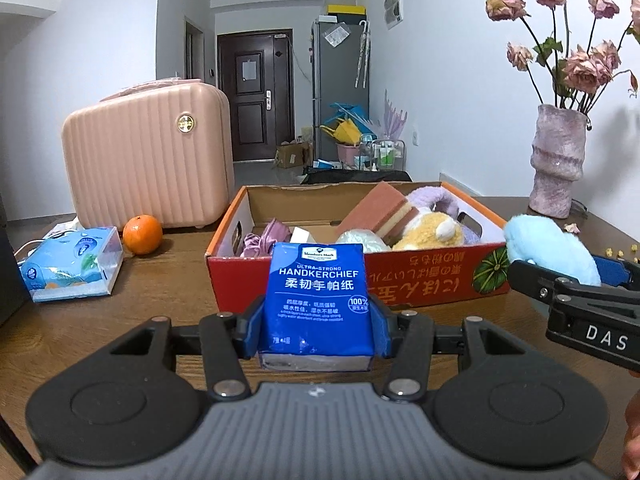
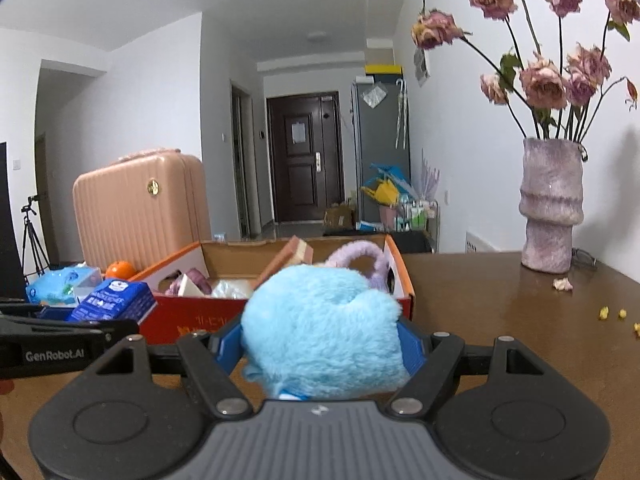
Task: Organize soft objects
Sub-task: 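Carry the handkerchief pack with the left tool and plush with the right tool over the box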
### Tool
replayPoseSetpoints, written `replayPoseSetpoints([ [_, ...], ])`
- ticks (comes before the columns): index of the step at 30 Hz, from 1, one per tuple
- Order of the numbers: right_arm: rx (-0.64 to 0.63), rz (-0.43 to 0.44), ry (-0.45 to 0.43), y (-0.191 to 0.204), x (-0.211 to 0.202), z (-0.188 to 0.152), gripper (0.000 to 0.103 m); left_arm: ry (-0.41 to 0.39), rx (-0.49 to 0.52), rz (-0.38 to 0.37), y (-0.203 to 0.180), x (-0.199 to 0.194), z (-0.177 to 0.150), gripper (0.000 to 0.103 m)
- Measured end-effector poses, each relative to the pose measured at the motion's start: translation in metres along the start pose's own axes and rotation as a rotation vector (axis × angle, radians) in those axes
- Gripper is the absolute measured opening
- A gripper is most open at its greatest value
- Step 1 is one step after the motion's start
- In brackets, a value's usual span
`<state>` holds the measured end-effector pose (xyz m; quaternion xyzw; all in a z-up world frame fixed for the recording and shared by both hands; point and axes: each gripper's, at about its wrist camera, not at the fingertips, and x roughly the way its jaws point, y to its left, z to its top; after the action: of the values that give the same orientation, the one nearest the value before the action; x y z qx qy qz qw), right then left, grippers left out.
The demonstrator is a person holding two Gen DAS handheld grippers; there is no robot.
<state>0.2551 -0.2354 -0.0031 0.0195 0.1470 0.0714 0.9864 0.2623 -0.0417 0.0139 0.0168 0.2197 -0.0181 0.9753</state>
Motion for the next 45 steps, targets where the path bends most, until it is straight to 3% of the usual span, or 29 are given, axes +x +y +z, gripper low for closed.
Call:
replayPoseSetpoints([
  [19,-0.032,-0.048,-0.121,0.019,0.042,0.021,0.075,-0.068,-0.092,0.022,0.009,0.027,0.041,0.052],
  [45,0.009,-0.08,-0.115,0.0,0.14,0.05,0.075,-0.038,-0.101,0.039,0.014,0.124,0.074,0.052],
])
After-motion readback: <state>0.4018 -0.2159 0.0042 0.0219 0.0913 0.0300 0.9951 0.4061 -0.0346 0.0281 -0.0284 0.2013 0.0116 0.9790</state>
